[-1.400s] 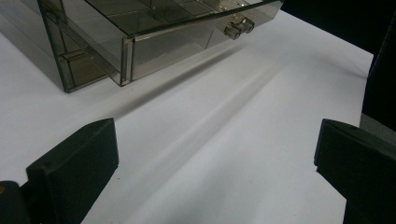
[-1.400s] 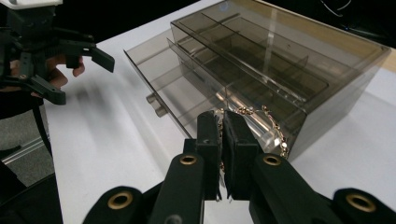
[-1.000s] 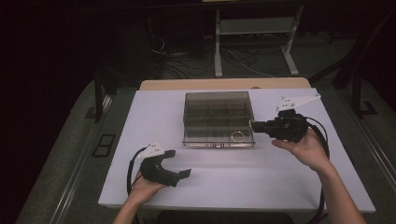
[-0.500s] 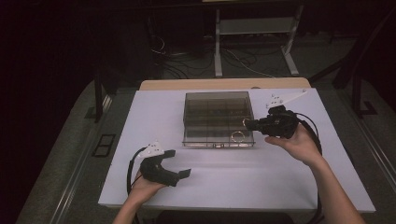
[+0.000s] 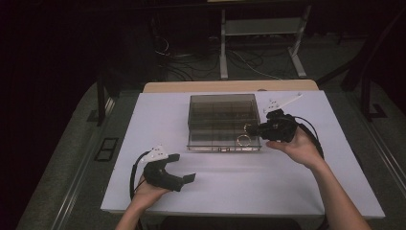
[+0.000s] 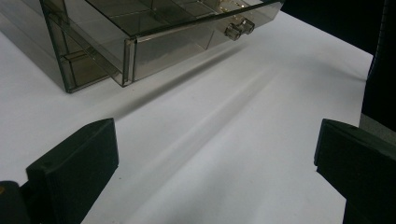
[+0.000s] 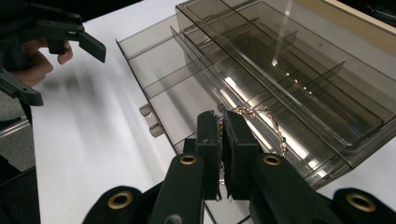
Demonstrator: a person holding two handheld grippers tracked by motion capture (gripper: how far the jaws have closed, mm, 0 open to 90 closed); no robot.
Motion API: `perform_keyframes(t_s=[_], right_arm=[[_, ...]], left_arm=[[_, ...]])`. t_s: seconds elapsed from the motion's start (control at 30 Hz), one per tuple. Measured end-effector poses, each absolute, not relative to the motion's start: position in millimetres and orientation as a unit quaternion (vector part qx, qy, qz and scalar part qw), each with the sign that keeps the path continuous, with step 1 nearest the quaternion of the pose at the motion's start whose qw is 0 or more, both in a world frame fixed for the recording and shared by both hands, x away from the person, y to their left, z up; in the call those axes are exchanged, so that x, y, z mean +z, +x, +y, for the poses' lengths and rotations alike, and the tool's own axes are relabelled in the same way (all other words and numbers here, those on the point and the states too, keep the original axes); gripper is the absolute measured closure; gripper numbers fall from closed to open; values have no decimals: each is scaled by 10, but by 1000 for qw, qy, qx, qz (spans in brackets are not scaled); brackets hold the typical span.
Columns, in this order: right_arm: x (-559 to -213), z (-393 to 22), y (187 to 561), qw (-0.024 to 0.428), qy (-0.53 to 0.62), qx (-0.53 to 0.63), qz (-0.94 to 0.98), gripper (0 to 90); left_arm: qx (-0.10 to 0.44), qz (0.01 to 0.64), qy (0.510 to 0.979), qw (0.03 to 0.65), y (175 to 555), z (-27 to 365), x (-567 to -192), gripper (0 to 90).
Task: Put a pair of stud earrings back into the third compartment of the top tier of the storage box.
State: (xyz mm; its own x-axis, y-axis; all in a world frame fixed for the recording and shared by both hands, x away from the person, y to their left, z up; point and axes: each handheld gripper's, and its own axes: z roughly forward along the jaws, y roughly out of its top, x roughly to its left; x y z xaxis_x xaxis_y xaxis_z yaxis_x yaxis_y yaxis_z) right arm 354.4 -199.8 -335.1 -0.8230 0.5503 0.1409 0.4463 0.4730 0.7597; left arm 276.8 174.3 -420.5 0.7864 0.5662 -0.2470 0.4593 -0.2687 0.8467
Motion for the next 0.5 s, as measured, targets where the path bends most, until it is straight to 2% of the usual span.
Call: perform_keyframes(t_s=[0.5], right_arm=[[-3471,-1890,3582,49,289,406,866,846]], left_arm=[[51,324,794,512,2767,1742,-4205,0]])
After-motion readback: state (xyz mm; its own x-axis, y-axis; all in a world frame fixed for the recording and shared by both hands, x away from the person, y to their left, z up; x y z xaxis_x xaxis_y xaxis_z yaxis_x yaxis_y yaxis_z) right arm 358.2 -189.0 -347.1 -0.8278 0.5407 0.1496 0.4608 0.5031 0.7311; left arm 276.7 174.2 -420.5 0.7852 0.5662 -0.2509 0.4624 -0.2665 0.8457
